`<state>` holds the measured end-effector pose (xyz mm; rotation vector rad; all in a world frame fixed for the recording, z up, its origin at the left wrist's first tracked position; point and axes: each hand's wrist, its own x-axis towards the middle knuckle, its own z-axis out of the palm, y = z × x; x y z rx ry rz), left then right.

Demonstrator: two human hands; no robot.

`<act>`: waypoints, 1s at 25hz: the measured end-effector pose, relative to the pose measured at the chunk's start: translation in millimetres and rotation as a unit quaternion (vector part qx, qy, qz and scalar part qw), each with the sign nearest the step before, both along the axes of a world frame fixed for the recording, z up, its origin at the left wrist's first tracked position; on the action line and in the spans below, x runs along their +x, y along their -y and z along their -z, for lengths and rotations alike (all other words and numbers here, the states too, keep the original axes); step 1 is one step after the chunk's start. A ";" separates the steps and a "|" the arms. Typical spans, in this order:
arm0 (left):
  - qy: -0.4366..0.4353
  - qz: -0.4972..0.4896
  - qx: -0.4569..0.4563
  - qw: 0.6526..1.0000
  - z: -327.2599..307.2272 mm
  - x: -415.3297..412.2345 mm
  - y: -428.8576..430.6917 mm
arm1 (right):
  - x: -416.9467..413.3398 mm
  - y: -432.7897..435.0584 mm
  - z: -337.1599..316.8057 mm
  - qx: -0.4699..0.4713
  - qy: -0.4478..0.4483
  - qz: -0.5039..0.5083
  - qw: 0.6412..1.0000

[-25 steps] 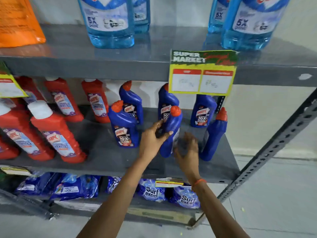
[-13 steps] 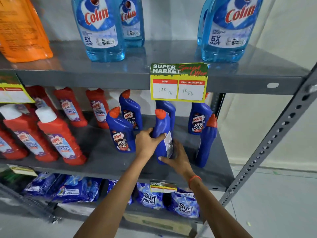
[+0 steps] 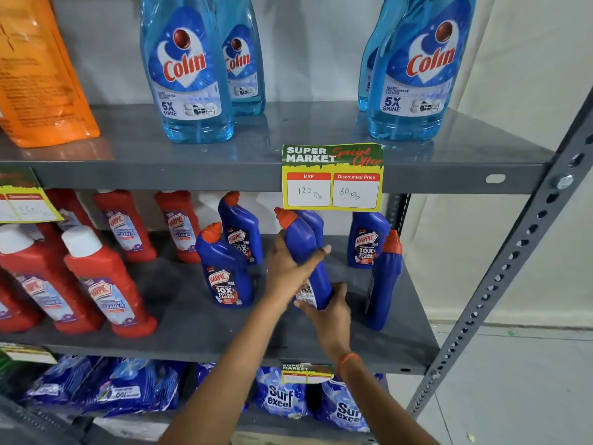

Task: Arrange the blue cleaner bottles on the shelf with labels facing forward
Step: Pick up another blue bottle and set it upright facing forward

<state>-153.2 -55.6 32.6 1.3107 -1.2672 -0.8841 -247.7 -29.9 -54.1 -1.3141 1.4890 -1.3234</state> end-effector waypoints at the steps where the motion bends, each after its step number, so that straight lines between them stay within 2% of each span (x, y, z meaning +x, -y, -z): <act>1: -0.009 -0.032 -0.008 0.999 2.6 -7.8 -1.0 | 6.9 -4.7 3.4 -0.020 -0.007 0.025 0.999; 4: -0.016 -0.083 -0.001 0.996 4.8 -9.0 2.7 | 15.9 -11.1 8.7 -0.065 0.003 0.041 0.997; 7: -0.018 -0.054 -0.004 0.998 3.9 5.9 12.2 | 6.7 -2.8 6.8 -0.062 0.003 -0.007 0.998; 10: -0.003 0.004 -0.006 1.000 6.3 19.2 19.1 | -12.6 16.9 4.2 -0.009 -0.005 -0.127 0.992; 13: -0.028 0.076 -0.013 0.997 10.6 30.0 23.3 | -31.3 38.6 6.0 0.070 0.038 -0.206 0.975; 15: -0.041 0.127 -0.015 0.991 14.0 35.0 25.5 | -35.2 46.8 8.9 0.075 0.027 -0.194 0.978; 17: -0.047 0.164 -0.007 0.985 16.1 34.8 27.2 | -33.1 51.3 10.3 0.062 0.009 -0.142 0.988; 25: -0.062 0.194 0.046 0.978 29.0 40.9 47.5 | -13.0 51.0 17.9 0.051 -0.032 -0.030 0.998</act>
